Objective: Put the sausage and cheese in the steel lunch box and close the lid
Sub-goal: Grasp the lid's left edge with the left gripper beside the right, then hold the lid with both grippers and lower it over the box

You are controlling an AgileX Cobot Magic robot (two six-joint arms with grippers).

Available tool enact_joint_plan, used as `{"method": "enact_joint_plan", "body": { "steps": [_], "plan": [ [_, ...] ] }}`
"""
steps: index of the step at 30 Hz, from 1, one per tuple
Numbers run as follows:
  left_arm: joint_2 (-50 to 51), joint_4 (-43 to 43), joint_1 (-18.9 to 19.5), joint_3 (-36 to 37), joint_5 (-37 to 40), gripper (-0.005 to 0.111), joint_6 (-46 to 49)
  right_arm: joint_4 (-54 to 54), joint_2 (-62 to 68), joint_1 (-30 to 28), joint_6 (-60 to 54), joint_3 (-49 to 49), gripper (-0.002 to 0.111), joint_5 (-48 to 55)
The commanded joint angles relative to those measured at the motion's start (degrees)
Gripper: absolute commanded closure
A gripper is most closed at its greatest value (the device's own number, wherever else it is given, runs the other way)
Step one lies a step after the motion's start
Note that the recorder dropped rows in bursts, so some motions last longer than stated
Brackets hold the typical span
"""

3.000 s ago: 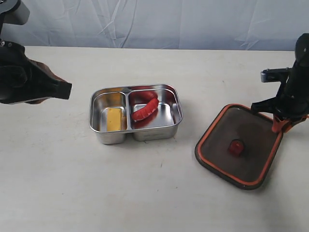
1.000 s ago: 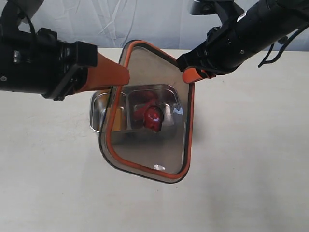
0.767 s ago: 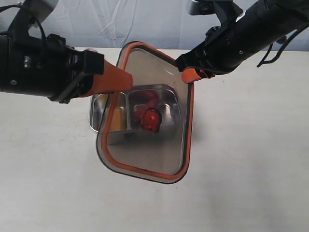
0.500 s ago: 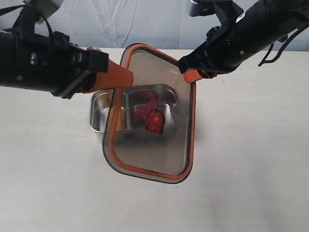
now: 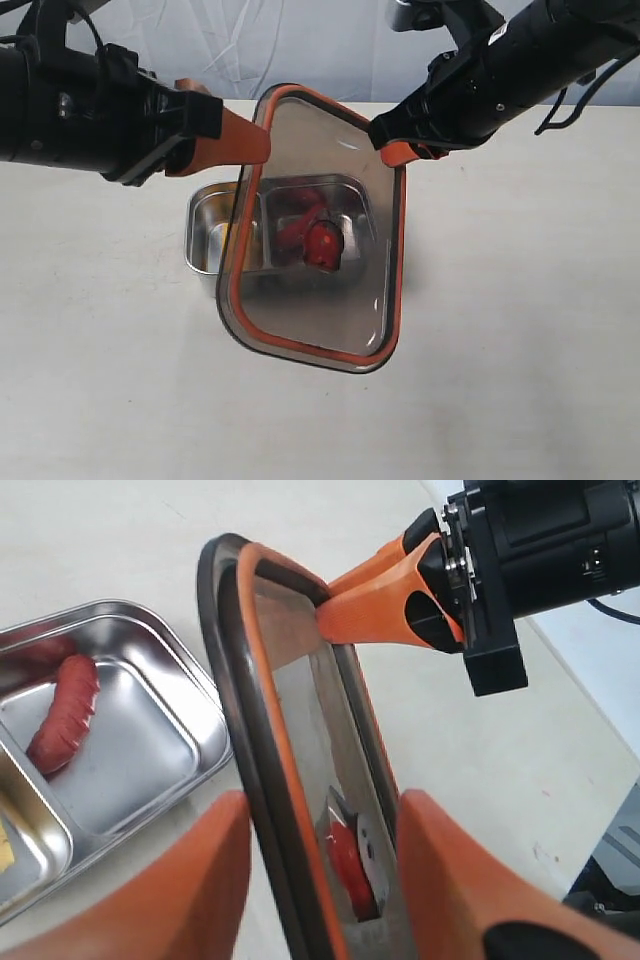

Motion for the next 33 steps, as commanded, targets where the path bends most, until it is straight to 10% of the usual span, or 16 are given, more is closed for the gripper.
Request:
{"method": "enact_joint_plan", "body": {
  "steps": [1, 12, 17, 28, 33],
  "plan": [
    [-0.51, 0.39, 0.13, -0.35, -1.60, 0.061, 0.09, 0.71, -1.93, 0.02, -0.18, -0.10, 0.109, -0.44],
    [-0.51, -1.93, 0.13, -0.35, 1.24, 0.064, 0.20, 11.59, -3.31, 0.02, -6.21, -0.10, 0.109, -0.59],
    [-0.51, -1.67, 0.13, -0.35, 0.82, 0.105, 0.20, 11.82, -3.31, 0.02, -6.33, -0.10, 0.109, -0.32],
    [-0.51, -0.19, 0.13, -0.35, -2.84, 0.106, 0.20, 10.58, -3.31, 0.02, -6.23, -0.10, 0.109, -0.62],
    [-0.51, -0.09, 0.13, -0.35, -2.90, 0.106, 0.20, 10.53, -3.31, -0.37, -6.11, -0.10, 0.081, -0.75]
  ]
}}
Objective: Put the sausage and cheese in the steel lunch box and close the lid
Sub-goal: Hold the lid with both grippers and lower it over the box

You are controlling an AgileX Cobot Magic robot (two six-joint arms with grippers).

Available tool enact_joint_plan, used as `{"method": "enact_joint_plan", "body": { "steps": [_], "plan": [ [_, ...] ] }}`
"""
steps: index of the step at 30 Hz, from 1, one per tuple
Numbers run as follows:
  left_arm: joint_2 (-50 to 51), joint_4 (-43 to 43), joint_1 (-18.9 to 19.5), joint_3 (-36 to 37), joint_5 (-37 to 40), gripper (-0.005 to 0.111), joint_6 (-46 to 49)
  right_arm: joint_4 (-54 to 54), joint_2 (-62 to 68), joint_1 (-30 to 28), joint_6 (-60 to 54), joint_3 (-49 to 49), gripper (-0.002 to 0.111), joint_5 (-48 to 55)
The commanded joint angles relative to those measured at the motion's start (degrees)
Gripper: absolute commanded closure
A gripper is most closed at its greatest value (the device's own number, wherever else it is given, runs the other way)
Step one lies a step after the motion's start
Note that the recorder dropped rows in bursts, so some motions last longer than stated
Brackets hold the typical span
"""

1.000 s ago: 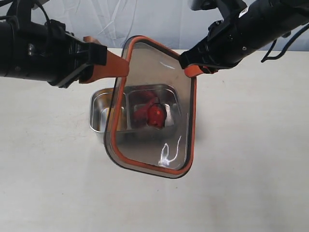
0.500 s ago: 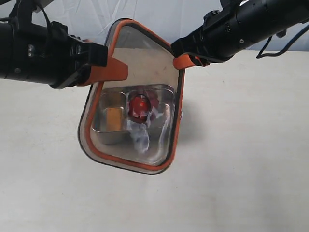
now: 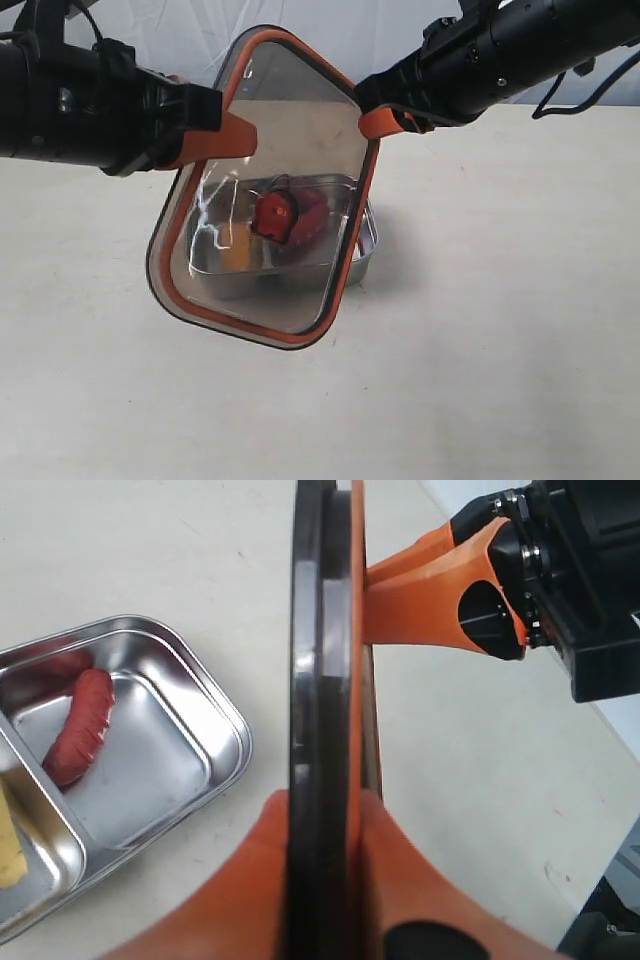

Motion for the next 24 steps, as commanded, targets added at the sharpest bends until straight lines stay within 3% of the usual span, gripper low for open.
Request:
{"method": "enact_joint_plan", "body": {
  "steps": [1, 4, 12, 18, 24],
  "plan": [
    [-0.51, -0.08, 0.03, -0.35, -1.18, 0.106, 0.34, -0.46, -0.39, -0.37, -0.09, -0.10, 0.073, -0.23],
    [-0.51, 0.54, 0.03, -0.35, -1.72, 0.106, 0.34, -2.02, -0.39, -0.37, 0.08, -0.10, 0.065, -1.39],
    [-0.51, 3.44, 0.03, -0.35, -3.74, 0.106, 0.34, -9.42, -1.65, -3.13, 6.79, -0.10, 0.065, -6.73],
    [-0.51, 11.53, 0.03, -0.35, -8.77, 0.106, 0.34, -18.36, -4.22, -8.34, 14.41, -0.10, 0.065, -6.68],
    [-0.51, 15.17, 0.03, -0.35, -14.03, 0.106, 0.34, -19.30, -6.59, -11.96, 15.44, -0.10, 0.065, -5.72]
  ]
}}
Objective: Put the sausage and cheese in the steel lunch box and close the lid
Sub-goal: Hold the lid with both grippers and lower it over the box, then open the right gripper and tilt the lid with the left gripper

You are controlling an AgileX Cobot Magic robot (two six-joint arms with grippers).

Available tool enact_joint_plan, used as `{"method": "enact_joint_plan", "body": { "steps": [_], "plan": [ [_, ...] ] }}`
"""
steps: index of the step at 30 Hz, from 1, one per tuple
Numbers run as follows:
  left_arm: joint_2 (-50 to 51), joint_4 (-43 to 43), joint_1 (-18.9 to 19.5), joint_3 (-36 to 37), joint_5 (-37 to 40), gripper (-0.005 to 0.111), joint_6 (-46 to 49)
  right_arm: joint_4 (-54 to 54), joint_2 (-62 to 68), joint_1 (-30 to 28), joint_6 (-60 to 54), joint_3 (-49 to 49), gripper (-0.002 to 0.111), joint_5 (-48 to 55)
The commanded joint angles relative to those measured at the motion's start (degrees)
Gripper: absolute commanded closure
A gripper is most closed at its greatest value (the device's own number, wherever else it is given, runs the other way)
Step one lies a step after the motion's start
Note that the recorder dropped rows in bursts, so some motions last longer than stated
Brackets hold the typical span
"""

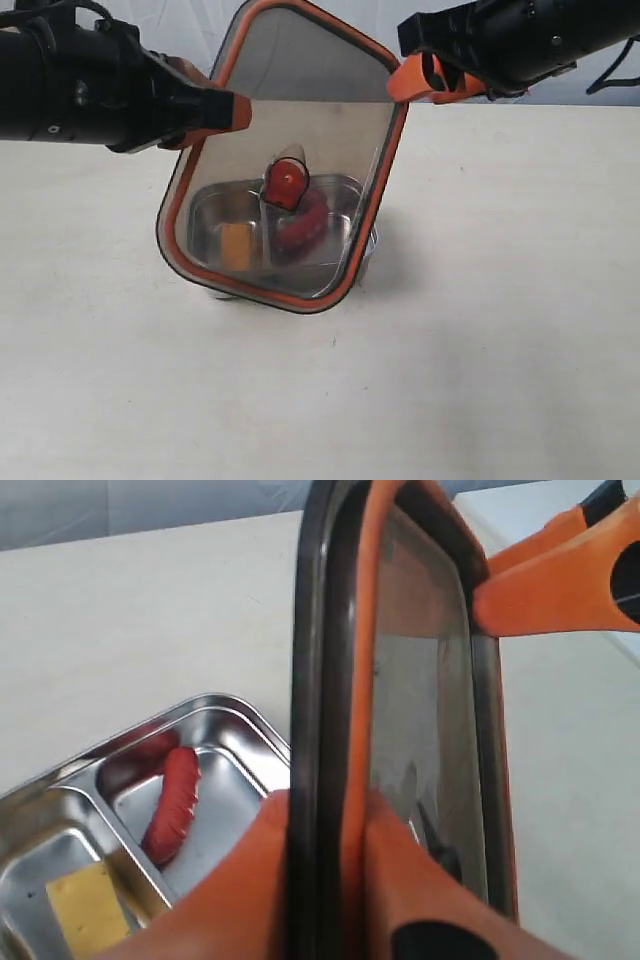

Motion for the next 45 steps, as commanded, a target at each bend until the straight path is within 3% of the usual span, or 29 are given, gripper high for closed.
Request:
{"method": "enact_joint_plan", "body": {
  "steps": [1, 10, 30, 37, 45],
  "plan": [
    [-0.98, 6.35, 1.26, 0.57, -5.24, 0.106, -0.29, -13.51, -1.25, -5.90, 1.84, -0.10, 0.065, -7.53],
    [-0.98, 8.57, 1.26, 0.57, -6.47, 0.106, -0.29, -13.78, -1.37, -5.90, 1.84, -0.10, 0.065, -7.10],
    [6.12, 40.94, 0.87, 0.57, -14.38, 0.107, -0.29, -15.83, -1.37, -5.90, 2.09, -0.10, 0.065, -4.18],
    [10.61, 55.40, -3.83, 0.57, -20.14, 0.107, -0.29, -16.47, -1.37, -5.90, 2.21, -0.10, 0.065, -3.68],
    [16.63, 64.96, -7.64, 0.57, -19.98, 0.107, -0.29, -18.44, -1.37, -5.90, 2.32, -0.10, 0.065, -0.90]
  ]
}}
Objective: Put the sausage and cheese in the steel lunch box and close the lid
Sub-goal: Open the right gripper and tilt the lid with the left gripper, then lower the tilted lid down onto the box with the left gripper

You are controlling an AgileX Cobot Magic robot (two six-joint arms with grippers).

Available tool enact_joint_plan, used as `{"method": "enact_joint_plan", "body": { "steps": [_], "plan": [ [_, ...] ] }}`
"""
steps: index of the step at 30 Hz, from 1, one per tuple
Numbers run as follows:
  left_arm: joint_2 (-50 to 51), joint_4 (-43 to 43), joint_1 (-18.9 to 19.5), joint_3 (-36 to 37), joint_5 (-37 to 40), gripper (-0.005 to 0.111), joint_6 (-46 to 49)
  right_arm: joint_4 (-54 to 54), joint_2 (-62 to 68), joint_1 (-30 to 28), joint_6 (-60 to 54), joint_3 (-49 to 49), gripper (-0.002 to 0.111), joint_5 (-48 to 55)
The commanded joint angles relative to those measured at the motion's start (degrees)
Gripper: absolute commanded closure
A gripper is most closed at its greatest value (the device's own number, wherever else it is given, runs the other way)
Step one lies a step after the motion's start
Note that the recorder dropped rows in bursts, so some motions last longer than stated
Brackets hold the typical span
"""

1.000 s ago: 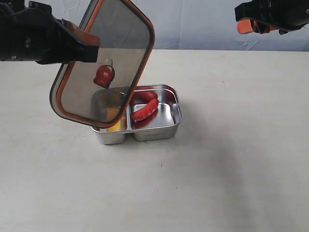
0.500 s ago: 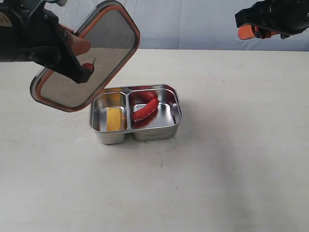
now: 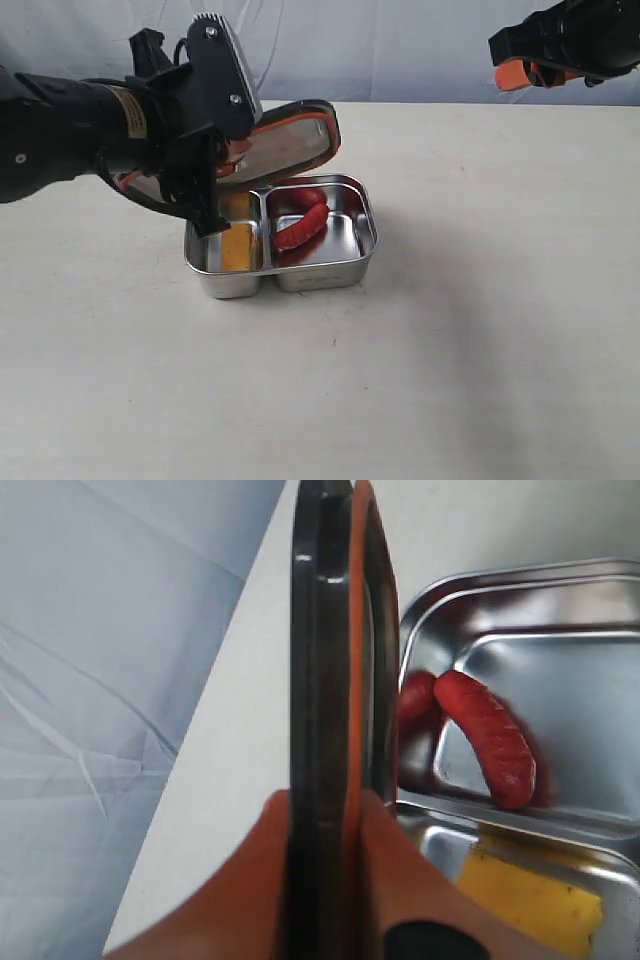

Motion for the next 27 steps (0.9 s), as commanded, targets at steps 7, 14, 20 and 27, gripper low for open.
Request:
{"method": "enact_joint_plan", "body": {
  "steps": [7, 14, 20, 27],
  "plan": [
    [6.29, 4.87, -4.30, -0.05, -0.37, 0.107, -0.34, -2.00, -0.42, -0.05, 0.03, -0.10, 0.065, 1.12],
    [8.81, 2.43, -6.05, -0.05, 0.37, 0.107, -0.62, -1.98, -0.42, -0.05, 0.03, -0.10, 0.065, 1.12],
    [10.88, 0.57, -6.71, -0.05, 0.77, 0.107, -0.62, -2.02, -0.42, -0.05, 0.03, -0.10, 0.065, 0.89],
    [12.11, -1.84, -6.71, -0.05, 2.92, 0.107, -0.62, -2.02, -0.42, -0.05, 0.03, -0.10, 0.065, 0.75]
  ]
}}
